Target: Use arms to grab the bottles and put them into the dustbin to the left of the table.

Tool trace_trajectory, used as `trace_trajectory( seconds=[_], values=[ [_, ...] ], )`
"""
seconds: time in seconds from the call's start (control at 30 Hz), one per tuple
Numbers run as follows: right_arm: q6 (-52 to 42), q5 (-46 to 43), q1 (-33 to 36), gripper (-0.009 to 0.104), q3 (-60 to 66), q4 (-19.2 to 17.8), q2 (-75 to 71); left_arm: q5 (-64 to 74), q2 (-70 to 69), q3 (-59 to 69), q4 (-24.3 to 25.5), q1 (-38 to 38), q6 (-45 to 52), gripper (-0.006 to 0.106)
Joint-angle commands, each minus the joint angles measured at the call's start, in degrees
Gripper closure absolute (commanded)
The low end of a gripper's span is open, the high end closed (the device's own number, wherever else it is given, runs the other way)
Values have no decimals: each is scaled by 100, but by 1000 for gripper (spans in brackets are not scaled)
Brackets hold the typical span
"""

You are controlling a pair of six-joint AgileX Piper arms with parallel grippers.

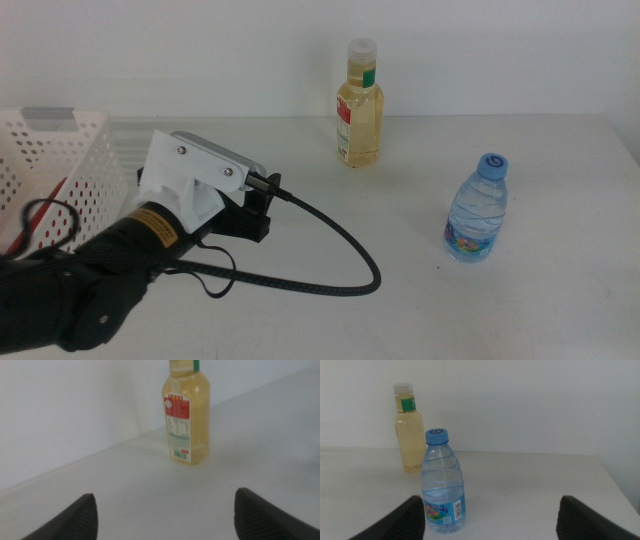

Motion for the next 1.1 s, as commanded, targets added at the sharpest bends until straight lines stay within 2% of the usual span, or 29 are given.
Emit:
trace_trajectory(
  seconds=[0.0,0.67,1.07],
  values=[
    [-74,-433,-32,20,-42,-30,-152,-871,42,-145,40,-28,-226,12],
    [-74,-433,-32,20,-42,-30,-152,-746,1555,-1823,1036,-8,-1037,12],
    [-74,-433,-32,20,-42,-30,-152,-651,2551,-3108,1212,-8,-1425,12]
  ],
)
